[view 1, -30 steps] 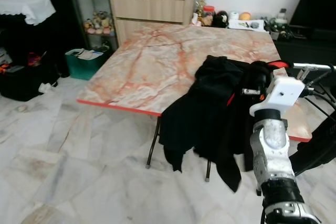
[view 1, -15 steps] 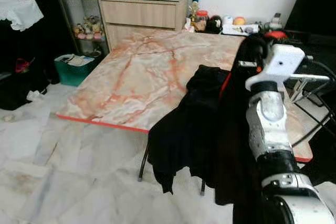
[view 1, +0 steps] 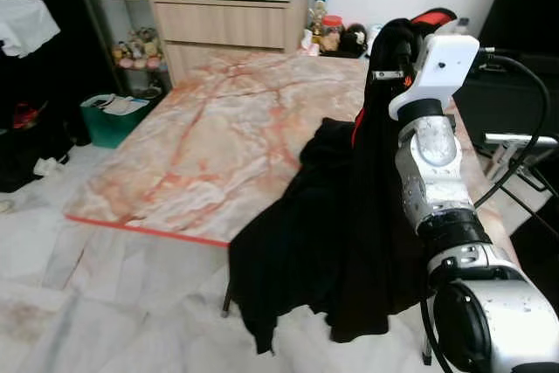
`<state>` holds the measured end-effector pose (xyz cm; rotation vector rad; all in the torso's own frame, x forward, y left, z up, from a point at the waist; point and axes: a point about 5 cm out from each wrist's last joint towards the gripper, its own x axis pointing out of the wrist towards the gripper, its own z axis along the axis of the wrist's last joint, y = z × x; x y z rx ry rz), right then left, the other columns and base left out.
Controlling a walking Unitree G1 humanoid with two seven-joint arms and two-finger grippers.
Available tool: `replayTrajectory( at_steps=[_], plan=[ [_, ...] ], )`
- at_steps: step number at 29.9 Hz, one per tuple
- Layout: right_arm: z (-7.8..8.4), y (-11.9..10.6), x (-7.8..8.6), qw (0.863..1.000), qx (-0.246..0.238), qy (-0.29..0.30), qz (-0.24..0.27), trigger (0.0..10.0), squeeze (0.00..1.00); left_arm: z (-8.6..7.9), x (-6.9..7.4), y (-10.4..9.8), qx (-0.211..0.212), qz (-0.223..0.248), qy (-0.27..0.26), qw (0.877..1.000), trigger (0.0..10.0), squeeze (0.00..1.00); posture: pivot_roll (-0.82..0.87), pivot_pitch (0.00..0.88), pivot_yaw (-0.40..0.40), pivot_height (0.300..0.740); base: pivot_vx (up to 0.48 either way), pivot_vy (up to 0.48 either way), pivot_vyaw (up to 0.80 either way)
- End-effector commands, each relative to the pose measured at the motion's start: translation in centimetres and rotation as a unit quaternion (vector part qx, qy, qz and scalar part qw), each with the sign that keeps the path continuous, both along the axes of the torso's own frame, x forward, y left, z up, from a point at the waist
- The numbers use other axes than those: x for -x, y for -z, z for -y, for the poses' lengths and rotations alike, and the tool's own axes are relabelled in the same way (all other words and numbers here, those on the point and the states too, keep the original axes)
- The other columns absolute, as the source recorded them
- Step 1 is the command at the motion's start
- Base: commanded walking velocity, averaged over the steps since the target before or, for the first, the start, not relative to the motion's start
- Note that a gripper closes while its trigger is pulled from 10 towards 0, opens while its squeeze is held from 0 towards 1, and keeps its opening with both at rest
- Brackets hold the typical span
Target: Hang hanger
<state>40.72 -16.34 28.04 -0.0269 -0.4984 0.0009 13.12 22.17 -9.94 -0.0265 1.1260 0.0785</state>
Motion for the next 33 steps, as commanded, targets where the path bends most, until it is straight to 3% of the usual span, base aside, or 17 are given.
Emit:
replayTrajectory(
  at_steps=[1, 5, 8, 11, 20, 29, 33],
  plan=[
    [-1.5, -2.5, 0.1, 0.999, 0.012, -0.021, 0.043, 10.0, 0.0, -0.9, 0.5, 0.0, -0.012, -0.011, 0.003, 1.0, 10.0, 0.0, 0.13, 0.0, 0.007, 0.74, 0.296, 0.0, 0.0],
    [-1.4, -3.2, -0.1, 0.999, -0.006, -0.027, 0.047, 10.0, 0.0, -0.9, 0.5, 0.0, -0.012, -0.012, 0.004, 1.0, 10.0, 0.0, 0.13, 0.0, 0.007, 0.74, 0.289, 0.0, 0.0],
    [-1.6, -3.6, -0.2, 0.998, 0.021, -0.027, 0.049, 10.0, 0.0, -0.9, 0.5, 0.0, -0.012, -0.012, 0.003, 1.0, 10.0, 0.0, 0.13, 0.0, 0.007, 0.74, 0.289, 0.0, 0.0],
    [-1.7, -4.0, -0.3, 0.998, 0.004, -0.035, 0.053, 10.0, 0.0, -0.9, 0.5, 0.0, -0.012, -0.012, 0.003, 1.0, 10.0, 0.0, 0.13, 0.0, 0.004, 0.74, 0.287, 0.0, 0.0],
    [-2.1, -4.1, -0.5, 0.998, 0.019, -0.042, 0.044, 10.0, 0.0, -0.9, 0.6, 0.0, -0.012, -0.012, 0.003, 1.0, 10.0, 0.0, 0.13, 0.0, 0.004, 0.74, 0.287, 0.0, 0.0],
    [-2.3, -1.9, -0.8, 0.998, 0.046, -0.043, -0.003, 10.0, 0.0, -0.9, 0.6, 0.0, -0.013, -0.013, 0.005, 1.0, 10.0, 0.0, 0.13, 0.0, 0.005, 0.74, 0.285, 0.0, 0.0],
    [-2.0, 0.5, -0.9, 0.997, 0.056, -0.032, -0.047, 10.0, 0.0, -0.9, 0.7, 0.0, -0.013, -0.013, 0.004, 1.0, 10.0, 0.0, 0.13, 0.0, 0.003, 0.74, 0.065, 0.0, 0.0]
  ],
)
